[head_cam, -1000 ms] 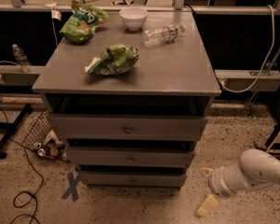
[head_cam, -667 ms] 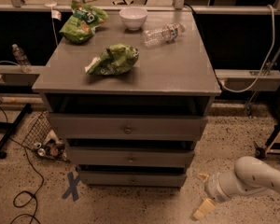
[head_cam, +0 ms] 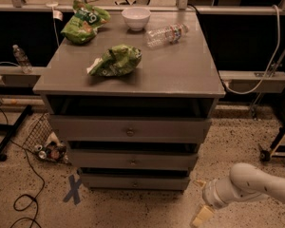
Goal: Open bottom drawer
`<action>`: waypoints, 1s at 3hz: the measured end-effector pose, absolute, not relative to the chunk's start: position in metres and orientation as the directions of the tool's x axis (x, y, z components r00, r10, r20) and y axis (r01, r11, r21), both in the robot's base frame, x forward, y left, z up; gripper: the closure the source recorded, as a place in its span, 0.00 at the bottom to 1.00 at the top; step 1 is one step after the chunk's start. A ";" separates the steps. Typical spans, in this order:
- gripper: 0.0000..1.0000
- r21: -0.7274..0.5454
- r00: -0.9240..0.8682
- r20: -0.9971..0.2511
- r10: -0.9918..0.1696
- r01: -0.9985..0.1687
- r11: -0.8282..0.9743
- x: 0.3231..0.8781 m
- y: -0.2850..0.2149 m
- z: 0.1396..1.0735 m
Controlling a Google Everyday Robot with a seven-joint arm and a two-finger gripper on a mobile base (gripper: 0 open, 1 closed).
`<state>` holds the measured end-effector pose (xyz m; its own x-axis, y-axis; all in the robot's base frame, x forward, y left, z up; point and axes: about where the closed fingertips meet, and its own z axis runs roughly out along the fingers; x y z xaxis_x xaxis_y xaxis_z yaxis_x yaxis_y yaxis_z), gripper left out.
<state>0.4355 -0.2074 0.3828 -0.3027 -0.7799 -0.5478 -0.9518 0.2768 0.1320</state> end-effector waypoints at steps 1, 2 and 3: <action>0.00 0.127 -0.259 -0.576 -0.775 -0.965 0.228 0.447 -0.188 0.325; 0.00 0.121 -0.231 -0.604 -0.762 -0.973 0.199 0.454 -0.172 0.286; 0.00 0.121 -0.231 -0.604 -0.762 -0.973 0.199 0.454 -0.172 0.286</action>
Offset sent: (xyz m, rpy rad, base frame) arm 0.0313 0.0489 -0.1316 0.0892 -0.0604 0.1011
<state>0.4535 -0.1717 0.2856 -0.2312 -0.7624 -0.6044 -0.9725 0.1988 0.1212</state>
